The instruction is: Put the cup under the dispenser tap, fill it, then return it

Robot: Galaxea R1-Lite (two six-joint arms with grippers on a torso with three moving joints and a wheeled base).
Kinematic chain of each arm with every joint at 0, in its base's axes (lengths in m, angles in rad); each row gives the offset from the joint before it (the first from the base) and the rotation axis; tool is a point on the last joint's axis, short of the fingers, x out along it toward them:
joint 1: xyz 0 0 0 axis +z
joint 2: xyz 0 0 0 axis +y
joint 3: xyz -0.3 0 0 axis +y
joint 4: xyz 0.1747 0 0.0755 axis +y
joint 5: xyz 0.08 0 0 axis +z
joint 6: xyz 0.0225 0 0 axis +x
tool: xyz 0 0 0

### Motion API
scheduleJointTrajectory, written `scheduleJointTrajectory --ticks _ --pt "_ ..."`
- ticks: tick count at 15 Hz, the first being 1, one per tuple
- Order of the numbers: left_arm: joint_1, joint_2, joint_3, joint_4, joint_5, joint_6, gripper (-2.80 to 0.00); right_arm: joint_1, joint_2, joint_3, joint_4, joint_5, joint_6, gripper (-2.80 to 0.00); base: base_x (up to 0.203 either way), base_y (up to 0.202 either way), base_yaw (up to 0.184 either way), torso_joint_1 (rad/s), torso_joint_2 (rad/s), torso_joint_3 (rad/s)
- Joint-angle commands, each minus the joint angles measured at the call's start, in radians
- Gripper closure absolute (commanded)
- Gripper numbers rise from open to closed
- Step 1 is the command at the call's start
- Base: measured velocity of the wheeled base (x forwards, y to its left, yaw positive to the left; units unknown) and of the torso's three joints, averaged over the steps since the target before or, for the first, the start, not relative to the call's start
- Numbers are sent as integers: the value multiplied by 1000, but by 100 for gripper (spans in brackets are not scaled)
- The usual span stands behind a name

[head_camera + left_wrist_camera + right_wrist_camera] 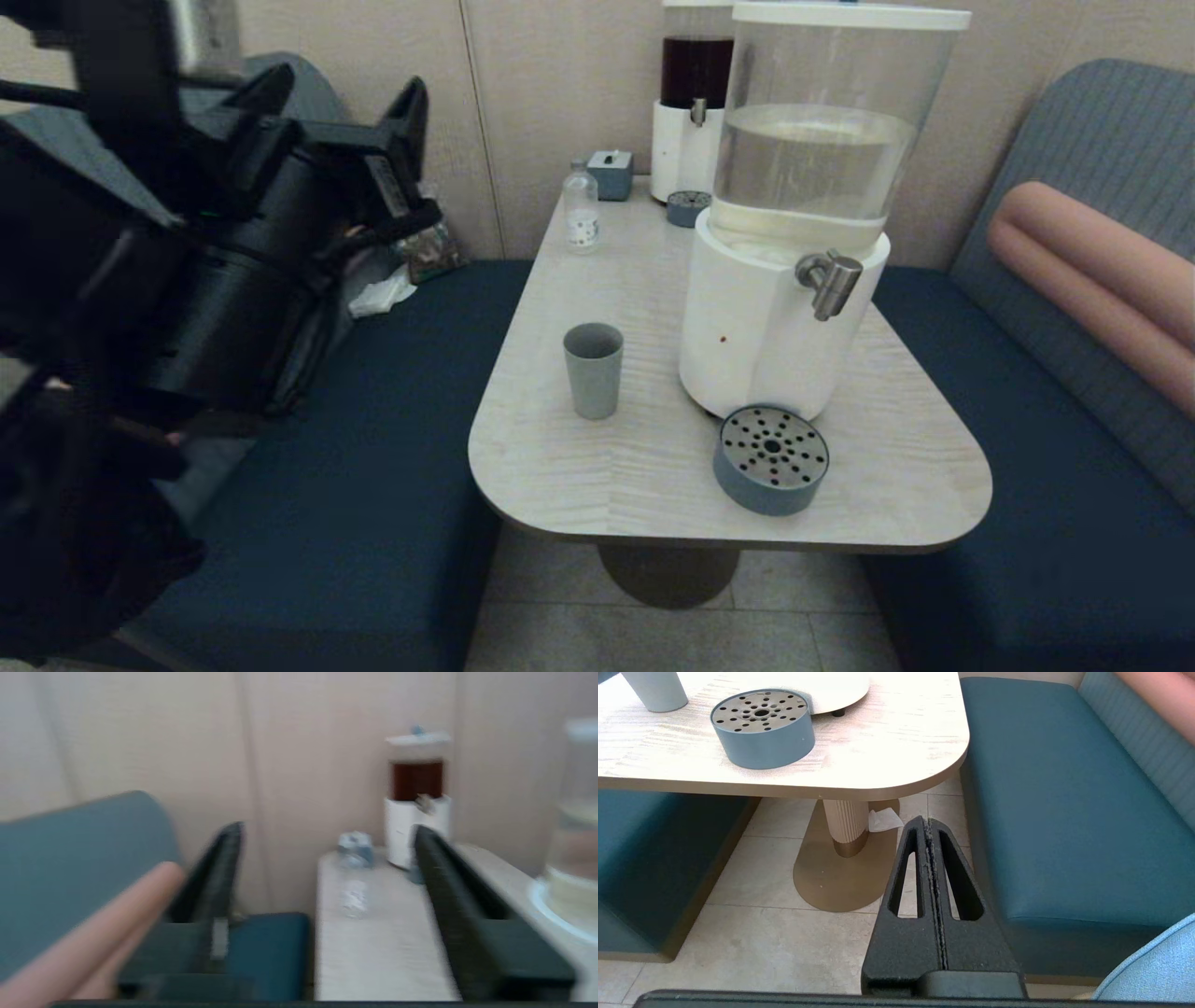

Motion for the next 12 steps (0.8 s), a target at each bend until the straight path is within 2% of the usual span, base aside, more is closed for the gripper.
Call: scheduleJointTrajectory --ticks 1,2,4,8,9,10,11,12 --pt "14 -141 25 14 11 4 0 0 0 0 0 0 0 0 0 0 0 0 0 0" --pt "19 -199 30 59 16 5 0 0 0 0 0 0 0 0 0 0 0 0 0 0" --pt "25 -330 34 220 28 7 0 0 0 0 0 0 0 0 0 0 0 0 0 0" --pt "34 -587 46 615 66 8 0 0 0 0 0 0 0 0 0 0 0 0 0 0" --pt "40 -641 51 706 93 7 0 0 0 0 0 0 0 0 0 0 0 0 0 0" --pt "39 -677 65 742 177 5 0 0 0 0 0 0 0 0 0 0 0 0 0 0" --pt "48 -708 105 752 246 6 0 0 0 0 0 0 0 0 0 0 0 0 0 0" --pt "70 -742 155 751 262 7 0 0 0 0 0 0 0 0 0 0 0 0 0 0"
